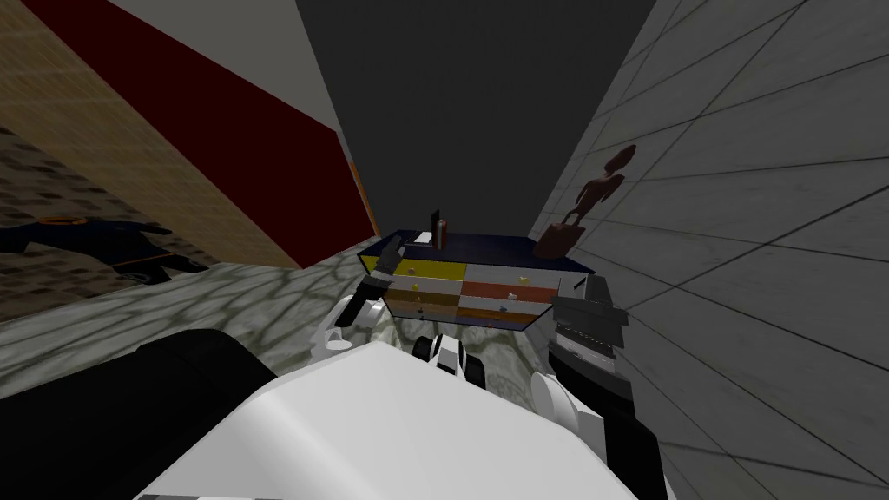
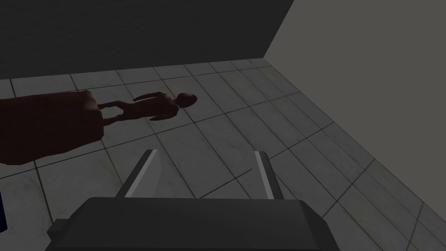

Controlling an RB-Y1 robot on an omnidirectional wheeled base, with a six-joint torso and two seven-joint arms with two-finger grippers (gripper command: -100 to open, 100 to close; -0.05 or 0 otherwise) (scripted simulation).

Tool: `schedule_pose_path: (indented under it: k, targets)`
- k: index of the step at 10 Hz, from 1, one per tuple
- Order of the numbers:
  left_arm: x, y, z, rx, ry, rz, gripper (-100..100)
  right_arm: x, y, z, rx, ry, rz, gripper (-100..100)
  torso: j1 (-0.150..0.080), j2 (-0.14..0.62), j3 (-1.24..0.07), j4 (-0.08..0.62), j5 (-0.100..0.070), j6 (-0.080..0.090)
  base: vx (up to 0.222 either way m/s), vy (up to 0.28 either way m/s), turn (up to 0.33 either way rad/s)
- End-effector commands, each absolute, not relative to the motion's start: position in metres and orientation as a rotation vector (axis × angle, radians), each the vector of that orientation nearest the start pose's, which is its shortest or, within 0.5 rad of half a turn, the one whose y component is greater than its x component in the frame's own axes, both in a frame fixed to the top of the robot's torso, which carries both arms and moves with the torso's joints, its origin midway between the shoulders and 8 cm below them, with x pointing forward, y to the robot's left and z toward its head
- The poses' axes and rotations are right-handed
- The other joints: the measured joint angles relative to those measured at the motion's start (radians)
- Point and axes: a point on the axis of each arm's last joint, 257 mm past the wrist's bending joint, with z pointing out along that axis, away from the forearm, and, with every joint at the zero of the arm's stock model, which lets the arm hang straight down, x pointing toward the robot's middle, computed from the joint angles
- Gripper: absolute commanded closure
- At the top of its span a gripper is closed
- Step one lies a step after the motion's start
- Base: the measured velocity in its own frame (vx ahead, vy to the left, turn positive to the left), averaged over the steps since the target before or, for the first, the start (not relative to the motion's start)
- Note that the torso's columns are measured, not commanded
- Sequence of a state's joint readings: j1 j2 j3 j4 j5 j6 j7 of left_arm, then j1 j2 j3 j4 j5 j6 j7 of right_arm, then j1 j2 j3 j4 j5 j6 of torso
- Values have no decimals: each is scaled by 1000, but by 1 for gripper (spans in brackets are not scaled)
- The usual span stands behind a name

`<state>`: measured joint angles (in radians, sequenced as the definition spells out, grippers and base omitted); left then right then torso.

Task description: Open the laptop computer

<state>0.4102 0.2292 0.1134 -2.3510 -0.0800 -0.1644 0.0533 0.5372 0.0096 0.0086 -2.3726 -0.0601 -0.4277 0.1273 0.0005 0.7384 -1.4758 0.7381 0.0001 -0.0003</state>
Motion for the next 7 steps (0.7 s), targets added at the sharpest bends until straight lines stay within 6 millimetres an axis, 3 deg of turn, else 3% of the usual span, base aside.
schedule_pose_path:
  k: [1,7]
  targets:
    - [396,301,22,-624,952,-1086,-100,334,-286,40,665,611,1217,0,0,0,0,0,0,0,37,-19,-116]
    - [415,320,9,-681,1035,-995,-100,334,-286,40,665,611,1217,0,-1,0,0,0,0,0,37,-17,-69]
